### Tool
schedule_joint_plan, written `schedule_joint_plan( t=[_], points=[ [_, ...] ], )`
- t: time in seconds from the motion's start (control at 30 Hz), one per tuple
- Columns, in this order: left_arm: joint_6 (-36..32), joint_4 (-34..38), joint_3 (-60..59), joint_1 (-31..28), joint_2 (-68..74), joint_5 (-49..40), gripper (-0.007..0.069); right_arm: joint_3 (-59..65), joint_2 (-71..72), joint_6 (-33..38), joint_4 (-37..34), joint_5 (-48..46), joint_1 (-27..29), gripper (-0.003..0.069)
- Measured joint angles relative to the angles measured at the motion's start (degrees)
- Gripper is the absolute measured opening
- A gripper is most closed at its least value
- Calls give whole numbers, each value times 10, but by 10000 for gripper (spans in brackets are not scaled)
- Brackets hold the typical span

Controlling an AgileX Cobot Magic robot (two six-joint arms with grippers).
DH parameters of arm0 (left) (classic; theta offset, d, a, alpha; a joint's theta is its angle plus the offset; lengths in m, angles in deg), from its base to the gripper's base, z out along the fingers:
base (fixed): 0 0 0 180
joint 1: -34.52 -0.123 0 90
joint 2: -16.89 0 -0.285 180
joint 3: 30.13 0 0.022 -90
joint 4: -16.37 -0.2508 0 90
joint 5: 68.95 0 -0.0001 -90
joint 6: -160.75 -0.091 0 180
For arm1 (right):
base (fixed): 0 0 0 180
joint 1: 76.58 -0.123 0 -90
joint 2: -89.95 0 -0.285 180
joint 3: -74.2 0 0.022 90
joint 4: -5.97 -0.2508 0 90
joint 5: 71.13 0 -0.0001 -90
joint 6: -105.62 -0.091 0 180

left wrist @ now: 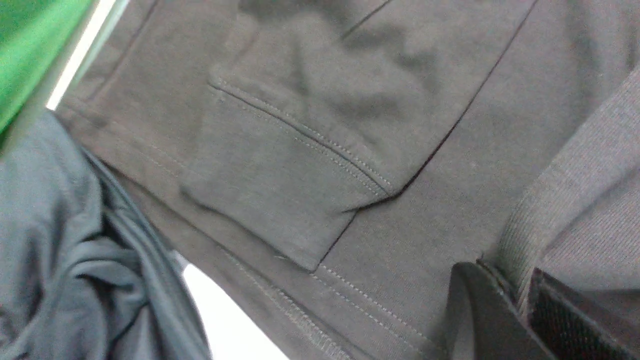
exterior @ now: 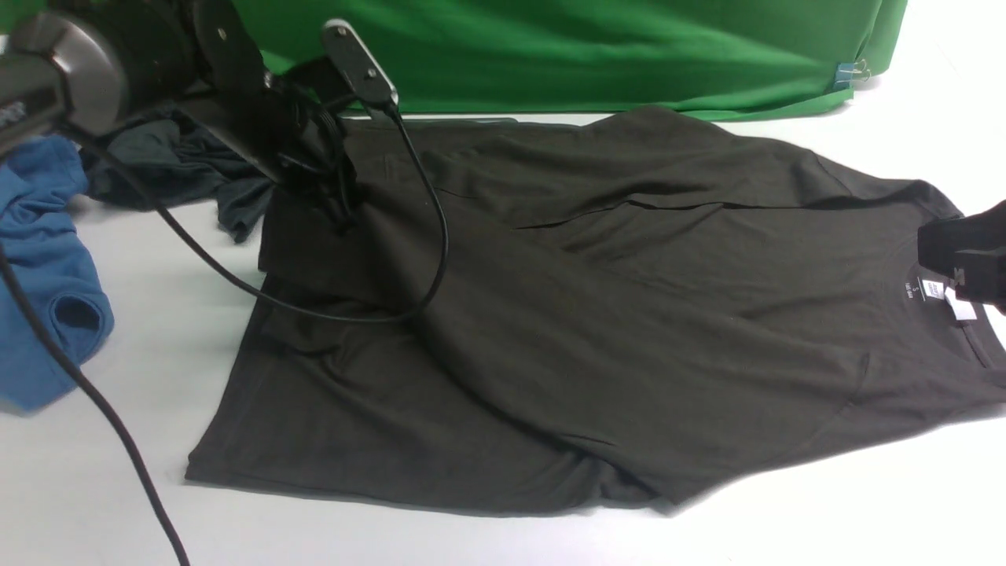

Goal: Fold a long-sleeved shirt on a white desktop.
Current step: 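Fold the left side of the black T-shirt inward over its body, then grab the top left corner of the dark shirt with the left gripper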

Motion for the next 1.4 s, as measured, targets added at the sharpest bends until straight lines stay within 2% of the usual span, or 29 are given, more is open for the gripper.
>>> schedule_joint_plan(
  t=[0.17, 0.23, 0.33, 0.37, 0.4, 0.47, 0.5, 0.53, 0.6, 0.73, 0.9, 0.97, 1.03, 1.17, 1.37, 1.4],
  points=[
    [16, -2, 0, 0, 26, 6, 57, 0, 0, 0, 0, 0, 0, 241],
    [42, -2, 0, 0, 27, 21, 94, 0, 0, 0, 0, 0, 0, 241],
    [146, -14, 0, 0, 23, 58, 226, 0, 0, 0, 0, 0, 0, 241],
    [146, -16, 0, 0, 22, 60, 235, 0, 0, 0, 0, 0, 0, 241],
    [179, -25, 0, 0, 21, 65, 263, 0, 0, 0, 0, 0, 0, 241],
    [289, -72, 0, 0, 16, 71, 389, 0, 0, 0, 0, 2, 0, 241],
    [375, -100, 0, 0, 12, 71, 468, 0, 0, 0, 0, 6, 0, 241],
    [386, -109, 0, 0, 12, 71, 479, 0, 0, 0, 0, 5, 0, 241],
    [490, -157, 0, 0, 8, 75, 606, 0, 0, 0, 0, 9, 0, 241],
    [585, -178, 6, -2, 10, 88, 680, 0, 0, 0, 0, 10, 0, 241],
    [603, -107, 56, -17, 44, 81, 693, 0, 0, 0, -8, 18, 0, 241],
    [603, -49, 88, -31, 74, 55, 692, 0, 0, 0, -9, 23, 0, 241],
    [580, 8, 121, -44, 109, 22, 692, 0, 0, 0, -11, 25, 0, 241],
    [542, 69, 157, -51, 155, -8, 692, 0, 0, 0, -12, 27, 0, 241],
    [517, 118, 175, -52, 180, -3, 639, 0, 0, 0, -12, 31, 0, 241],
    [512, 121, 175, -53, 181, -2, 612, 0, 0, 0, -12, 32, 0, 241]
  ],
)
